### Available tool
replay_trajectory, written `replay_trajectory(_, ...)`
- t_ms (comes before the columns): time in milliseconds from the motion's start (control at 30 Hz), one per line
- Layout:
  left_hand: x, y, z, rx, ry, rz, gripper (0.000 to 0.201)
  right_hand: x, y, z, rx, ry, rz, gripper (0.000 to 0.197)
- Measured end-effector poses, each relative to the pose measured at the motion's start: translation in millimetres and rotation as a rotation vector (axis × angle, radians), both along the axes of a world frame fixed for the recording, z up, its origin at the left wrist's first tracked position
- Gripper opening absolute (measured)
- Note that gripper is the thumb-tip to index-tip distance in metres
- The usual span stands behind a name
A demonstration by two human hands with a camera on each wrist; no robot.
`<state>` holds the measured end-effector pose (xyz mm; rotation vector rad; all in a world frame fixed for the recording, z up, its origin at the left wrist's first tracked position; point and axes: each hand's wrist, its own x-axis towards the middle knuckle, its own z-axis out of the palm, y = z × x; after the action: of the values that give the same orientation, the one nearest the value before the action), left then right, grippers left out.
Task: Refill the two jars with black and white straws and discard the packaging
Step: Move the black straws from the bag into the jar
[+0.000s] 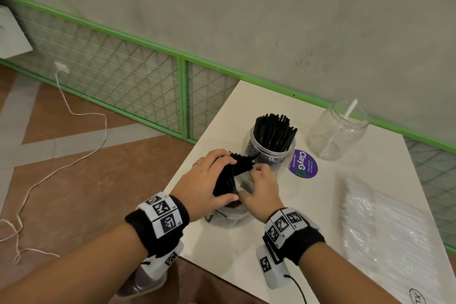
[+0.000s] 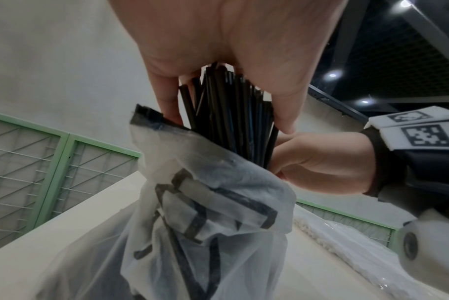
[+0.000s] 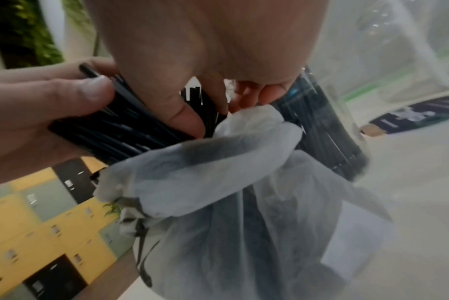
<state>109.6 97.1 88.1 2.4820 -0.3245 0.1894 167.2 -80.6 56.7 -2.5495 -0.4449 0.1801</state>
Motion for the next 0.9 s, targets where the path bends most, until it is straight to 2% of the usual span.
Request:
replay_trajectory(67, -1, 2, 0, -0.004, 0.0, 0.002, 0.069, -1, 3, 7, -0.022, 0.02, 0.09, 0.08)
replay_trajectory(167, -1, 6, 0, -0.035, 0.003, -0.002, 0.066, -1, 7, 15, 0.043, 0.115, 0.191, 0.084)
replay_trajectory(367, 2, 9, 0, -0.065, 0.013, -0.033, 0.063, 2, 18, 11, 0.283, 0.181, 0.22, 0.097)
replay_trajectory(567, -1, 10, -2, -0.089, 0.019, -0.028, 0.078, 0, 28, 7, 0.43, 0.195, 0.158, 0.085)
replay_trajectory(667, 0, 13, -2, -0.156, 0.0, -0.009, 0.094, 2, 29, 12, 0.387, 0.142, 0.173, 0.063)
replay_trajectory(767, 2, 15, 2, -0.182, 0.001, -0.012, 0.101, 5, 26, 15, 0.388, 0.104, 0.219, 0.044)
replay_trajectory(900, 5, 11, 4, -0.235, 0.034, 0.03, 0.1, 5, 17, 15, 0.37, 0.121, 0.256, 0.036)
